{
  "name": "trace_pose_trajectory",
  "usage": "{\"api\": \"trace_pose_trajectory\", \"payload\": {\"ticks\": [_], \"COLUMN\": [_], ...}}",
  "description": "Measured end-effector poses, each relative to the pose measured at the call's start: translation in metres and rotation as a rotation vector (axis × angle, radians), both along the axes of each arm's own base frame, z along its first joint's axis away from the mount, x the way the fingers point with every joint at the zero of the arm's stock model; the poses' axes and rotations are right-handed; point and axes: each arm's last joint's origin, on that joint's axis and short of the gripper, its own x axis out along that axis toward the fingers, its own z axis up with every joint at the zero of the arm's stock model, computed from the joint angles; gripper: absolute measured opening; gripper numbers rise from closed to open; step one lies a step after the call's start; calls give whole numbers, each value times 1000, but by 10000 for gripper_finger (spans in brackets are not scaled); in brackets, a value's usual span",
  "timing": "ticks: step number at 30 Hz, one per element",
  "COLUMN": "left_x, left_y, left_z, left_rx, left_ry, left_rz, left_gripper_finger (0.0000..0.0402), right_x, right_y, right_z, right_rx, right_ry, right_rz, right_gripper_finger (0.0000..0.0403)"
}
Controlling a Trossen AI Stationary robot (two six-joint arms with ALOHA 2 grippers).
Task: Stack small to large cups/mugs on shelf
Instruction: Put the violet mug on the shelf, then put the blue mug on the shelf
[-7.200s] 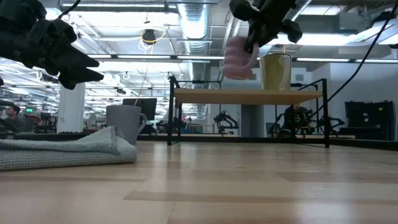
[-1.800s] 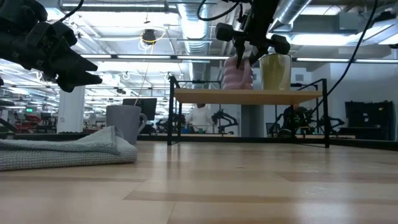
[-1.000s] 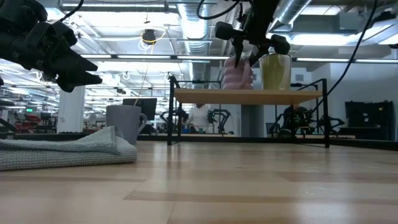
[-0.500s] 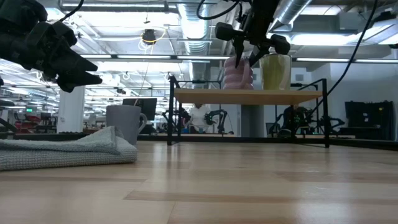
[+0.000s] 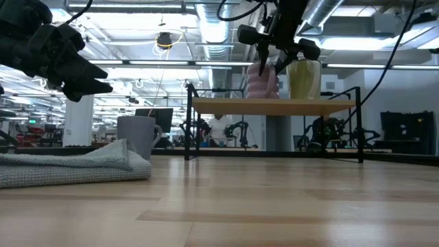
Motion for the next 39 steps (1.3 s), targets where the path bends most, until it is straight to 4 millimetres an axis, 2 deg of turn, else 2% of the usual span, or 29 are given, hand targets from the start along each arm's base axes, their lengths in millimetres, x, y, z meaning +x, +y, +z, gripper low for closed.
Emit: {"api": "trace_pose_trajectory", "payload": {"ticks": [8, 21, 33, 39], "left_x": [0, 0, 0, 0], "left_y": [0, 0, 0, 0], "left_z": [0, 0, 0, -1], "left_rx": [0, -1, -9, -13], "left_ry": [0, 1, 2, 12], "left_rz": [0, 0, 1, 1], "left_gripper_finger": [257, 257, 257, 257], "right_x": [-4, -3, -16, -14], "right_y": [0, 5, 20, 43], "right_z": [-2, -3, -10, -11], "right_rx": [9, 96, 221, 309], "right_ry": [51, 37, 145, 182], "right_rz": [-3, 44, 7, 163], "right_gripper_finger": [188, 204, 206, 208]}}
